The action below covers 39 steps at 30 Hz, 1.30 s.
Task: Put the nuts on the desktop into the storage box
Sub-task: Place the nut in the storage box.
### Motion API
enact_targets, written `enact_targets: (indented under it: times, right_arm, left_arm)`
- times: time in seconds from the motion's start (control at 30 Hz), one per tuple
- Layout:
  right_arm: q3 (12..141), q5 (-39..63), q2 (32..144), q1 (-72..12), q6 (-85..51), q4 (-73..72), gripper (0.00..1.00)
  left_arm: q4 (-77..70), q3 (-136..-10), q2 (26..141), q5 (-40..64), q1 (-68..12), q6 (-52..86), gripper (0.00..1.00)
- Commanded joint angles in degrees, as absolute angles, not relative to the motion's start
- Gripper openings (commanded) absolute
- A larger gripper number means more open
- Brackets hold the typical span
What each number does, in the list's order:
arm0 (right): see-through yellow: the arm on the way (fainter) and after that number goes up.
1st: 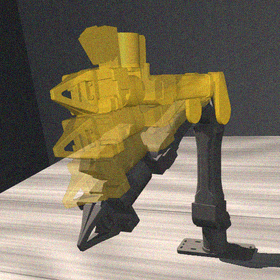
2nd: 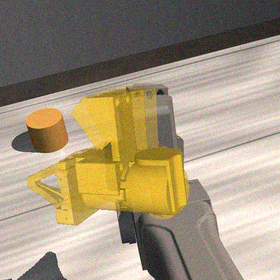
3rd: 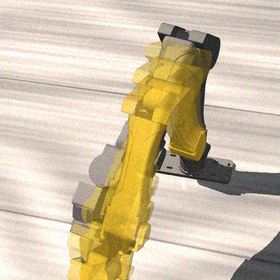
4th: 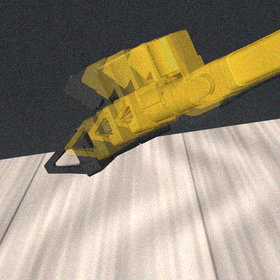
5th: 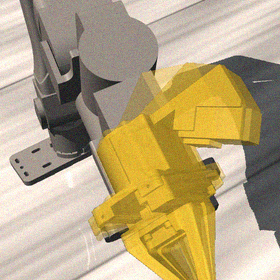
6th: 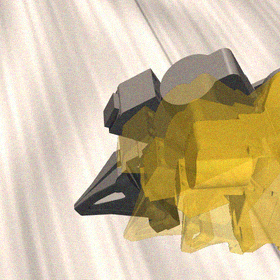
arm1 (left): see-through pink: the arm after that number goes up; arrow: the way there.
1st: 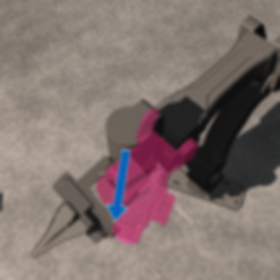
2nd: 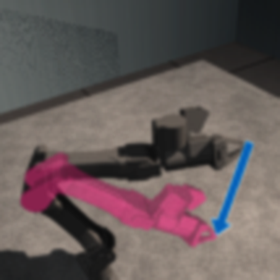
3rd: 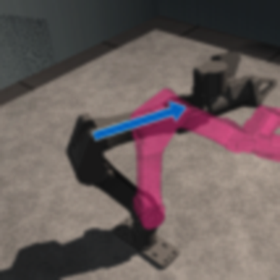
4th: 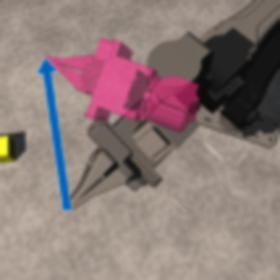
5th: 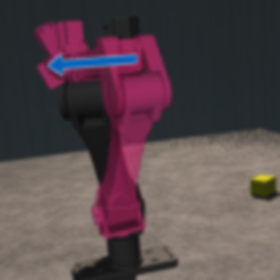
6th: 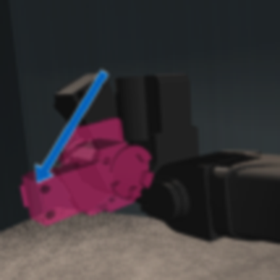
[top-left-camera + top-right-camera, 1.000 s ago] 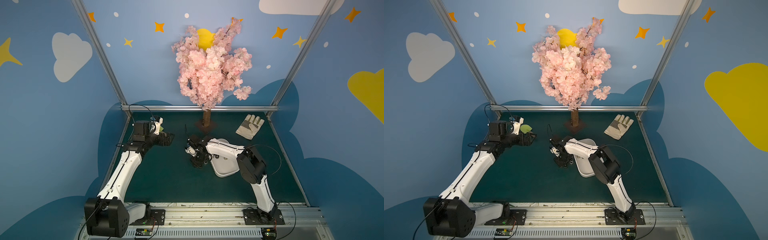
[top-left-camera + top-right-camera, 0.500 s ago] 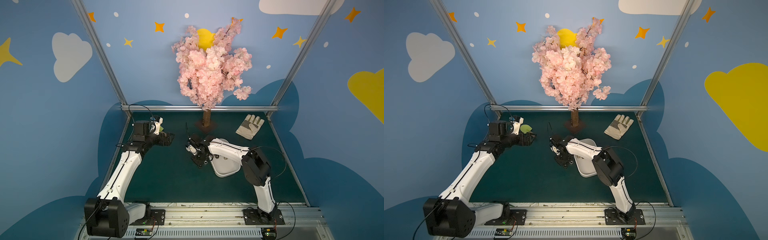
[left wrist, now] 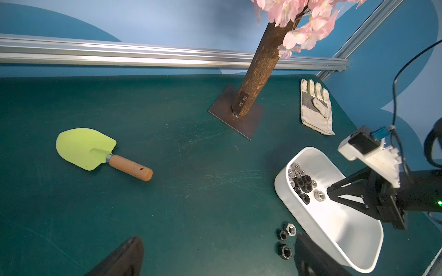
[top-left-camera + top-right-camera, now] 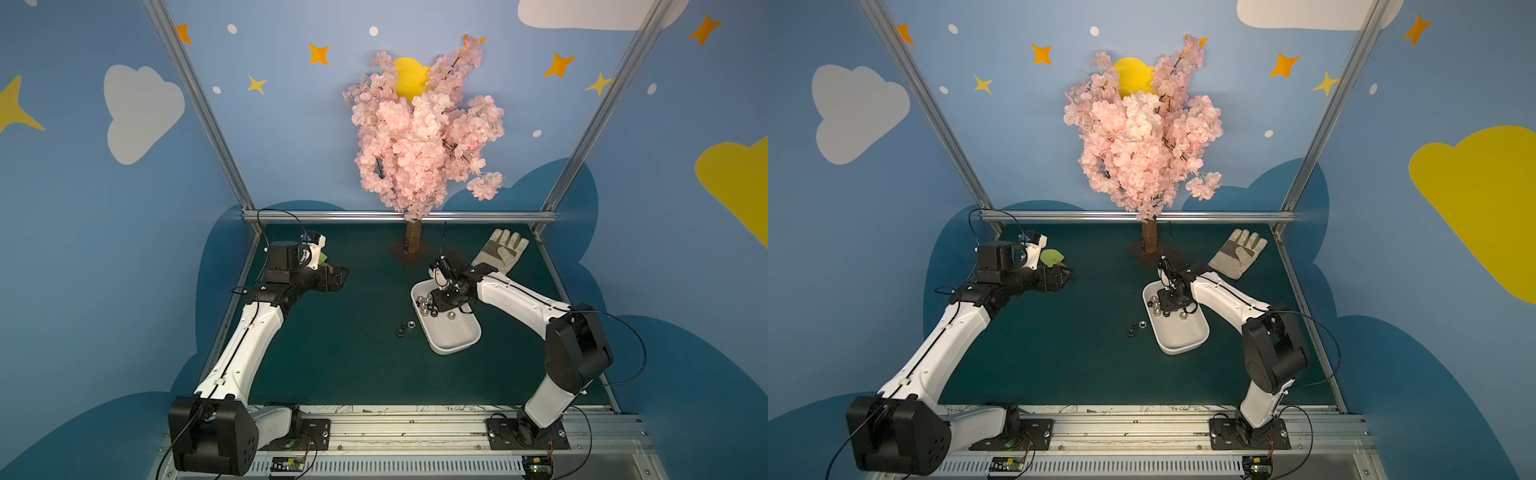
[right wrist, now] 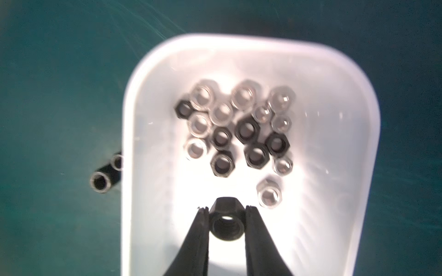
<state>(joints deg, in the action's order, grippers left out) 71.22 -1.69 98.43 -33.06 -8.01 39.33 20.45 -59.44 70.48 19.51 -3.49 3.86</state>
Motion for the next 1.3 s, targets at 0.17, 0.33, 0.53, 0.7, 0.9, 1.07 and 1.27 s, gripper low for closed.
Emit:
enact_targets:
  times: [0.17,0.33,0.53,0.7,0.9,1.07,1.27]
  right_arm:
    - [68.2,0.2,100.3,-32.1,-10.4,41.1,0.18]
    - [70.3,1.1,104.4,-32.0,-9.8,39.6,0.18]
    - [75.8,0.2,110.7,-31.2,-8.6,41.2,0.19]
    - [78.7,-1.1,112.2,-30.6,-8.5,41.9,0.25]
    - [81.7,-2.7,111.7,-30.7,-7.6,44.1,0.46]
    - [80.4,-4.7,106.5,-32.3,-7.9,44.1,0.54]
    - [81.2,-0.9,99.3,-38.4,-6.0,42.5,0.56]
  left_arm:
    - [19.9,-59.4,69.7,20.4,-3.4,3.4,1.00]
    - [20.1,-59.3,69.6,20.0,-3.4,3.2,1.00]
    - [20.1,-59.2,69.6,19.8,-3.4,3.1,1.00]
    - [20.3,-59.3,69.7,19.4,-3.4,2.9,1.00]
    - [20.3,-59.2,70.5,19.3,-3.4,2.9,1.00]
    - [20.0,-59.2,70.8,20.1,-3.3,3.1,1.00]
    - [19.9,-59.0,70.5,19.3,-3.5,2.9,1.00]
